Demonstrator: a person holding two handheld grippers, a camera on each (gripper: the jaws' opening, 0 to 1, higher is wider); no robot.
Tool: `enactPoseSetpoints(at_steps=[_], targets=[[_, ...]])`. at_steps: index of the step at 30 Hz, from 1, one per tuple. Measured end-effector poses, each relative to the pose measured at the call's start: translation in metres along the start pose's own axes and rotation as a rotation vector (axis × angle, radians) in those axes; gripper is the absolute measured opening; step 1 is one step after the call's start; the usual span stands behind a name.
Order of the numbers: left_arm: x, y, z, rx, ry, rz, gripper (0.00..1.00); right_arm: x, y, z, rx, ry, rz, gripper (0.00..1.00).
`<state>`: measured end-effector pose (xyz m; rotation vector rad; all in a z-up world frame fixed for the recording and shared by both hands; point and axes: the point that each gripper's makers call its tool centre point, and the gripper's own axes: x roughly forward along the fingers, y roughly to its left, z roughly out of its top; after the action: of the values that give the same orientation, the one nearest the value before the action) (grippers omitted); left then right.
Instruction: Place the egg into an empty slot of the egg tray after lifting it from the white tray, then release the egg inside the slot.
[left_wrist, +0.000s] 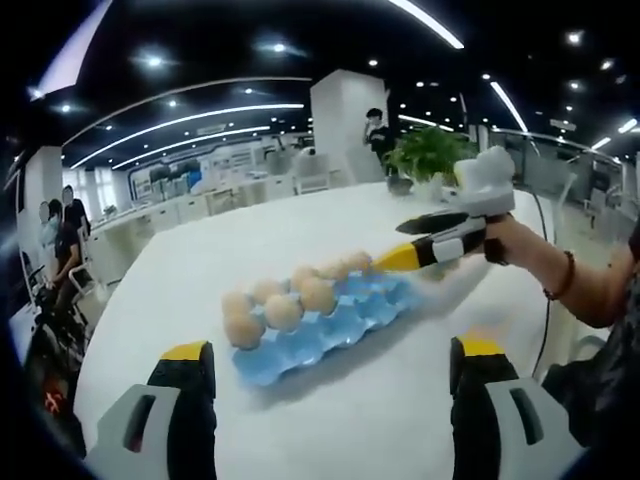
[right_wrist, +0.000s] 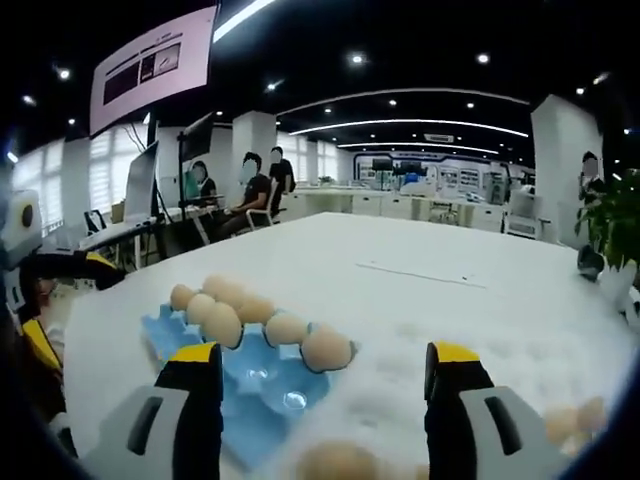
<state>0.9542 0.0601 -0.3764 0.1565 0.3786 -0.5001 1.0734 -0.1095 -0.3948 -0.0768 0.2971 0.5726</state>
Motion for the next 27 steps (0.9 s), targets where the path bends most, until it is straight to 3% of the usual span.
enactPoseSetpoints(at_steps=[27], targets=[[0.009,-0.008,0.004,0.001,-0.004,-0.025,0.99,-0.039,-0.072,-0.013,0.086,-0.004,-0.157,0.85]])
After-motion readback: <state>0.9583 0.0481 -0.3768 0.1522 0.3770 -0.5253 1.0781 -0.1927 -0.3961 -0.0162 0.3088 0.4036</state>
